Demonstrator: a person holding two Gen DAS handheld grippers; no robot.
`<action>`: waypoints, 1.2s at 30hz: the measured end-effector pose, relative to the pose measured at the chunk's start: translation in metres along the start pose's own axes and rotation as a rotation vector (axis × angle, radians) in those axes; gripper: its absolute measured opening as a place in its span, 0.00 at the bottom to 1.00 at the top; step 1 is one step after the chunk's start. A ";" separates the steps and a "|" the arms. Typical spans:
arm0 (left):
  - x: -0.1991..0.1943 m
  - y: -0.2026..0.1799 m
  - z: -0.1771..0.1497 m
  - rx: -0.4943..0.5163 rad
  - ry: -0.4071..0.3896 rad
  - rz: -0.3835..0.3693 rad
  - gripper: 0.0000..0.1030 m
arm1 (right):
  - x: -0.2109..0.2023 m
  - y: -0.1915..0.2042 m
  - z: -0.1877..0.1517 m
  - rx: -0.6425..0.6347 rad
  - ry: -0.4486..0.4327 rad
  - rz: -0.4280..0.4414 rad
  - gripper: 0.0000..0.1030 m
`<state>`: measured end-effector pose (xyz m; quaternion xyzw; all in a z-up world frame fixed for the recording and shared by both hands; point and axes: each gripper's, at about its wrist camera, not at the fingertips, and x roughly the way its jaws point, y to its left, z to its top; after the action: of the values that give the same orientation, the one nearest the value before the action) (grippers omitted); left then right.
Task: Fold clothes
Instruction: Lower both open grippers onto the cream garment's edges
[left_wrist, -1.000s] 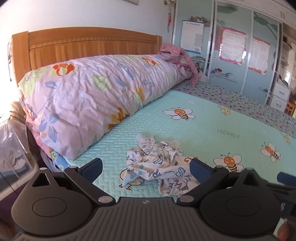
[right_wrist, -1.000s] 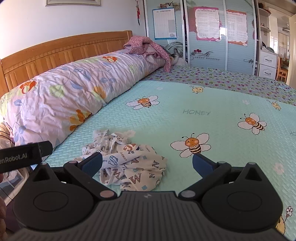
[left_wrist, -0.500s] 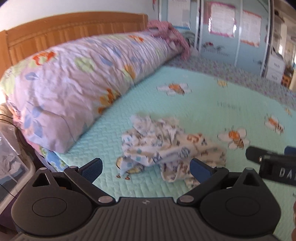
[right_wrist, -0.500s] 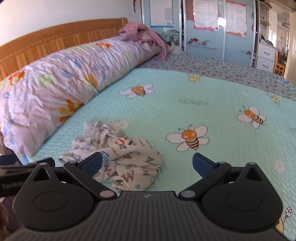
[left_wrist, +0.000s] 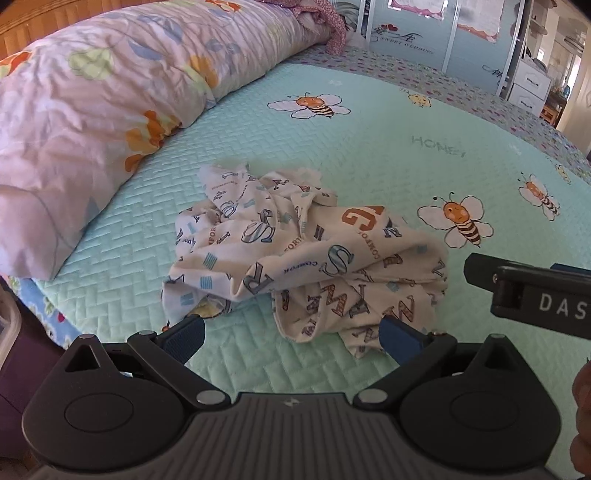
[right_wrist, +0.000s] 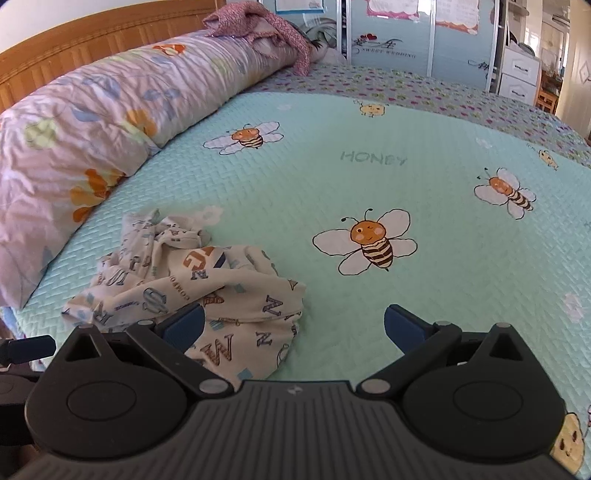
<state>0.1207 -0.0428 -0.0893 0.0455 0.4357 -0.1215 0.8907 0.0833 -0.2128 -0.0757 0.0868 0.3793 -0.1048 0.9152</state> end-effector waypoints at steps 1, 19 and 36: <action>0.003 0.001 0.002 0.001 0.002 0.001 1.00 | 0.004 0.001 0.001 0.003 0.005 -0.001 1.00; 0.010 0.004 0.006 0.037 0.010 0.000 1.00 | 0.010 0.016 0.012 -0.005 -0.006 0.029 1.00; 0.099 0.031 0.016 0.074 0.092 0.114 1.00 | 0.084 0.032 -0.004 -0.030 0.068 0.033 1.00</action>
<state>0.1998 -0.0331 -0.1580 0.1087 0.4681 -0.0844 0.8729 0.1466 -0.1914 -0.1357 0.0830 0.4103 -0.0811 0.9045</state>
